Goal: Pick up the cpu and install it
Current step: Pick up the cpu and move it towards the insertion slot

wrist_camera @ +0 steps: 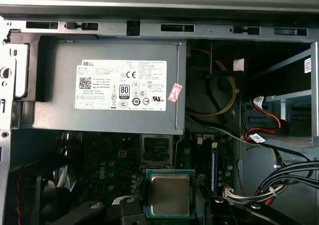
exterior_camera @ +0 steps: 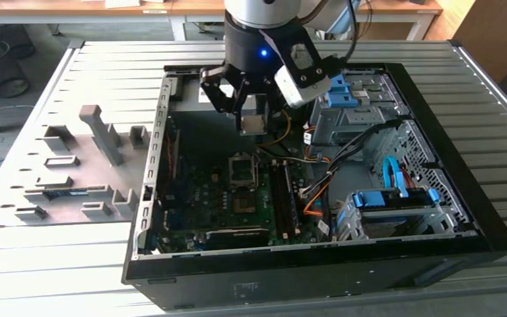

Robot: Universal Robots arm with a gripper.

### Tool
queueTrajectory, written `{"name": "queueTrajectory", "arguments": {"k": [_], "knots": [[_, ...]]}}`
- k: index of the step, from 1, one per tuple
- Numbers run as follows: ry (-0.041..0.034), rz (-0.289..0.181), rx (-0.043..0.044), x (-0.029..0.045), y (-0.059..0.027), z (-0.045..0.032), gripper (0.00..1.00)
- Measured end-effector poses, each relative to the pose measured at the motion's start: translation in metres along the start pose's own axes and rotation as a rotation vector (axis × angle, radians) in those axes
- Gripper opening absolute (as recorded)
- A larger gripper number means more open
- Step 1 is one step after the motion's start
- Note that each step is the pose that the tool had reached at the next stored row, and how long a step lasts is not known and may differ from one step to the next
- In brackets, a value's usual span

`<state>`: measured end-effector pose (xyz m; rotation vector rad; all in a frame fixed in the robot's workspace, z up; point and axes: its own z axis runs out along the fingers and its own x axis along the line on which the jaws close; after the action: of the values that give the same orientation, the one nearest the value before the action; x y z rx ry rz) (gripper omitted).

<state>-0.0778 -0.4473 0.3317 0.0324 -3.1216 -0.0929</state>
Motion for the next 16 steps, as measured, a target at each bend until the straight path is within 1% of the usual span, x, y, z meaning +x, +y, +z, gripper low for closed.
{"name": "queueTrajectory", "arguments": {"k": [3, 7, 16], "knots": [[-0.0001, 0.000, -0.0001, 0.0011, -0.0023, 0.0041, 0.47], [-0.0001, 0.000, 0.0000, 0.0014, -0.0033, 0.0082, 0.47], [-0.0001, 0.000, -0.0001, 0.0013, -0.0042, 0.0149, 0.47]]}}
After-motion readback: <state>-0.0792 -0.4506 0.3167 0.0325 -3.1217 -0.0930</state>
